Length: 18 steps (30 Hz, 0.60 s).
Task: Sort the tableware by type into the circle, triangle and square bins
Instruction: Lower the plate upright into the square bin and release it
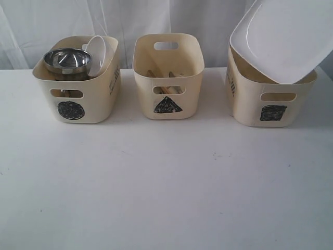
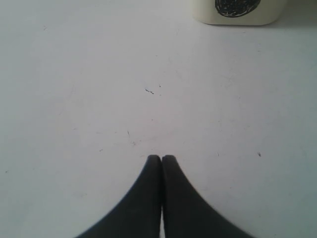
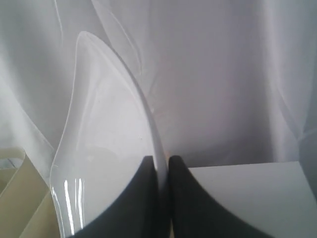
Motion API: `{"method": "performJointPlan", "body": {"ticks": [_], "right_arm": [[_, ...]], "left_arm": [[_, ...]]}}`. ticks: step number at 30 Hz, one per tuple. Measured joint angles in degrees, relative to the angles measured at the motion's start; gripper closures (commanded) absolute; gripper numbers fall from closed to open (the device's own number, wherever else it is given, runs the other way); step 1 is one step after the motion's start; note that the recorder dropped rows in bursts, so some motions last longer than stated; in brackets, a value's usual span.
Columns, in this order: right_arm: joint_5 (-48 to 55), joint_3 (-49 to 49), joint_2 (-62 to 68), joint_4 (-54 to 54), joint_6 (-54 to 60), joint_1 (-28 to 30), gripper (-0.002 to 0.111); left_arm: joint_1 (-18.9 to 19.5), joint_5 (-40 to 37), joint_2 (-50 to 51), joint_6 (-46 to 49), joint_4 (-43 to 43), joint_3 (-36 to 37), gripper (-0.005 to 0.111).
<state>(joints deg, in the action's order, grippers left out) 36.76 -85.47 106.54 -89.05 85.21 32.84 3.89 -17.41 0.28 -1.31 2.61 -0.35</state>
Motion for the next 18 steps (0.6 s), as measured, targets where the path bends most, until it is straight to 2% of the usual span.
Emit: {"method": "performJointPlan", "body": {"ticks": [7, 18], "right_arm": [[-4.21, 0.00, 1.51, 0.00, 7.54, -3.91, 0.108], [-6.22, 0.00, 4.01, 0.00, 9.40, -6.08, 0.108]], "left_arm": [[0.00, 0.00, 0.00, 0.00, 0.00, 0.00, 0.107], [0.00, 0.00, 0.00, 0.00, 0.00, 0.00, 0.107]]}}
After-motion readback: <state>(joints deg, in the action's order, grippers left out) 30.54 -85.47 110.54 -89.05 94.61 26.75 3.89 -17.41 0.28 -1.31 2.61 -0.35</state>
